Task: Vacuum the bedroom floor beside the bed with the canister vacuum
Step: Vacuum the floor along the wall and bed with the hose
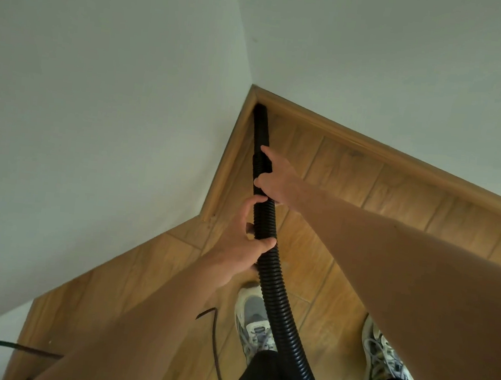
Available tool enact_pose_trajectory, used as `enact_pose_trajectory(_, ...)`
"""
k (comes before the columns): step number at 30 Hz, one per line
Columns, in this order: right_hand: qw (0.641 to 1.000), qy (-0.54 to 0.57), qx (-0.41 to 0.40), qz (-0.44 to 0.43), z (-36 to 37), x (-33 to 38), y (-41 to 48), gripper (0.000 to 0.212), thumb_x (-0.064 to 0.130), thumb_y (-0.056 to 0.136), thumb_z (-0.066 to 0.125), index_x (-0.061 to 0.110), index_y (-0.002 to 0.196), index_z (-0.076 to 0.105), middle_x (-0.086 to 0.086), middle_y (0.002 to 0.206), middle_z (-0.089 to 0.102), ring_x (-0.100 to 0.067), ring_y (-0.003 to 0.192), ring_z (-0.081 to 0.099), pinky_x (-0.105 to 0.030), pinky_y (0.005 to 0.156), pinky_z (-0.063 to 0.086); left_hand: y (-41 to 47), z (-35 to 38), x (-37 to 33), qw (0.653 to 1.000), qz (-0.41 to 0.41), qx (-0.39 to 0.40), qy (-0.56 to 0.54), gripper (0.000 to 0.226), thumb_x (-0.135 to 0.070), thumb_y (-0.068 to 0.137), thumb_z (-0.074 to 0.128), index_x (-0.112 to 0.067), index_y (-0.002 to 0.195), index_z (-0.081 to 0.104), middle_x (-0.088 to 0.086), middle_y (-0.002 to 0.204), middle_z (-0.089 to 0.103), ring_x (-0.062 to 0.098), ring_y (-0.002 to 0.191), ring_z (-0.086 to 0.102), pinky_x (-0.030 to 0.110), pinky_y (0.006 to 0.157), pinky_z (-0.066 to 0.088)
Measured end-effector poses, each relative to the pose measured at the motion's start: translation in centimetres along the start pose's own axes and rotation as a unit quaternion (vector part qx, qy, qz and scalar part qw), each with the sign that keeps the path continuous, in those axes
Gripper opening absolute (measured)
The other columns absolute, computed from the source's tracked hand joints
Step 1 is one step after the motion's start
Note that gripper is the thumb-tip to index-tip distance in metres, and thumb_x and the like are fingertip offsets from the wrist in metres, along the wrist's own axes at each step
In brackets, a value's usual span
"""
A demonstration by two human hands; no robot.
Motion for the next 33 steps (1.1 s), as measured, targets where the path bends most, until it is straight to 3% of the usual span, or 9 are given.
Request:
enact_pose_trajectory(3, 1.000, 0.001, -0.003, 0.005, 0.3, 0.0, 0.1, 0.079, 0.005, 0.092, 0.053, 0.039, 0.155, 0.020, -0.001, 0.120, 0.051, -0.022, 0.098, 0.062, -0.048, 0.079, 0.060, 0.0, -0.5, 0.0, 1.000, -0.005, 0.003, 0.012, 0.074, 0.004, 0.090, 0.066, -0.053, 0.131, 0.042, 0.008, 0.123, 0.055, 0.024, 0.095, 0.069, 0.042, 0.068, 0.063)
enact_pose_trajectory(8, 1.000, 0.006, 0.003, 0.010, 0.5, -0.7, -0.9, 0.080, 0.005, 0.093, 0.052, 0.037, 0.156, 0.016, -0.002, 0.122, 0.052, -0.024, 0.098, 0.063, -0.039, 0.075, 0.060, -0.9, -0.4, 0.4, 0.999, -0.014, 0.008, 0.036, 0.076, 0.001, 0.090, 0.066, -0.055, 0.133, 0.039, 0.007, 0.121, 0.055, 0.023, 0.095, 0.069, 0.046, 0.071, 0.063)
enact_pose_trajectory(14, 0.999, 0.027, 0.001, 0.046, 0.4, -3.0, -4.8, 0.082, 0.009, 0.095, 0.056, 0.039, 0.156, 0.010, 0.000, 0.114, 0.055, -0.025, 0.098, 0.063, -0.043, 0.081, 0.060, -4.1, 0.8, 1.2, 0.992, -0.018, 0.034, 0.119, 0.076, -0.002, 0.090, 0.067, -0.057, 0.132, 0.036, 0.004, 0.118, 0.057, 0.022, 0.094, 0.068, 0.042, 0.069, 0.064)
enact_pose_trajectory(24, 0.998, 0.055, 0.033, -0.009, -2.5, -2.7, -11.4, 0.090, 0.004, 0.089, 0.066, 0.042, 0.152, 0.014, -0.007, 0.124, 0.055, -0.027, 0.101, 0.065, -0.050, 0.082, 0.060, -10.3, 4.6, 0.9, 0.984, 0.046, 0.018, 0.173, 0.077, -0.004, 0.089, 0.068, -0.064, 0.124, 0.032, -0.011, 0.114, 0.052, 0.020, 0.106, 0.063, 0.047, 0.089, 0.058)
enact_pose_trajectory(26, 0.997, 0.058, 0.038, -0.020, -3.1, -2.6, -13.0, 0.090, 0.003, 0.088, 0.066, 0.042, 0.151, 0.016, -0.008, 0.123, 0.055, -0.027, 0.101, 0.065, -0.049, 0.082, 0.060, -11.7, 5.7, 1.0, 0.981, 0.062, 0.008, 0.184, 0.078, -0.005, 0.089, 0.068, -0.062, 0.126, 0.031, -0.016, 0.113, 0.050, 0.017, 0.104, 0.062, 0.045, 0.088, 0.059)
enact_pose_trajectory(33, 0.996, 0.068, 0.027, -0.052, -5.5, -3.0, -19.5, 0.087, 0.003, 0.088, 0.067, 0.043, 0.149, 0.018, -0.010, 0.115, 0.061, -0.026, 0.096, 0.068, -0.045, 0.077, 0.062, -16.6, 9.0, 1.0, 0.980, 0.098, 0.016, 0.172, 0.077, -0.005, 0.088, 0.068, -0.061, 0.128, 0.034, -0.009, 0.119, 0.056, 0.014, 0.101, 0.063, 0.043, 0.087, 0.060)
Point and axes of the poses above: each hand's wrist, its own y-axis towards the middle knuckle, its own z-axis out of the palm, x = y × z, the point moved 1 cm from there along y, towards the middle knuckle
